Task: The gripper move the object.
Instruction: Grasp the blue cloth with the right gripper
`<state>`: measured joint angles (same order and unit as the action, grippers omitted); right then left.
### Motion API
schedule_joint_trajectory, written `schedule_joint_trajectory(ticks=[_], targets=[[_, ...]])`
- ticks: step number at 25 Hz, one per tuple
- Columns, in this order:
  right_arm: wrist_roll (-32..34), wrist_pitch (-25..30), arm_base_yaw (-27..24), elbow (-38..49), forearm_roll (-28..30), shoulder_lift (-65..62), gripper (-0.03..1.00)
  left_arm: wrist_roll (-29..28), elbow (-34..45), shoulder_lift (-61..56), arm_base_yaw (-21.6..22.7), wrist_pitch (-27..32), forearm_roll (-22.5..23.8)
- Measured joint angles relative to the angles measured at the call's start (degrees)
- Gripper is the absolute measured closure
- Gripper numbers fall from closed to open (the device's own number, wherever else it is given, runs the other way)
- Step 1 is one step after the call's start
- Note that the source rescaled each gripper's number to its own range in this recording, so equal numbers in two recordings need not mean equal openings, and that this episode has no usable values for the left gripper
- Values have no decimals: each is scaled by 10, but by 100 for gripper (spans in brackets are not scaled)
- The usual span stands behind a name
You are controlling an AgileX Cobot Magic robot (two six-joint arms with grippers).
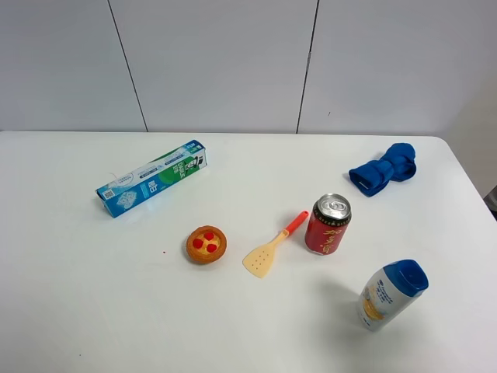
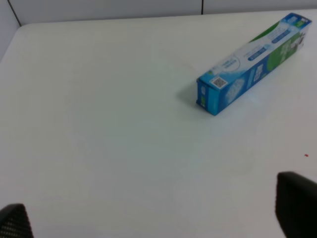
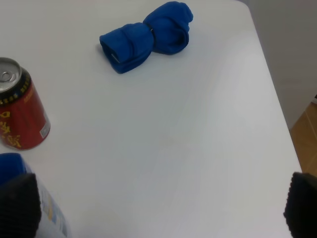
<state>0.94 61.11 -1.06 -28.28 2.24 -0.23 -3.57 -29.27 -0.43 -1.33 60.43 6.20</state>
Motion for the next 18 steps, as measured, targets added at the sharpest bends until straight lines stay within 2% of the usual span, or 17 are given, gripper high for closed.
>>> schedule_joint_trajectory(ticks=[14,18], targets=[[0,0,0,0,0,0,-3,0,0,0,0,0,0],[19,0,0,-1,-4,14,-3,0,0,0,0,0,0]])
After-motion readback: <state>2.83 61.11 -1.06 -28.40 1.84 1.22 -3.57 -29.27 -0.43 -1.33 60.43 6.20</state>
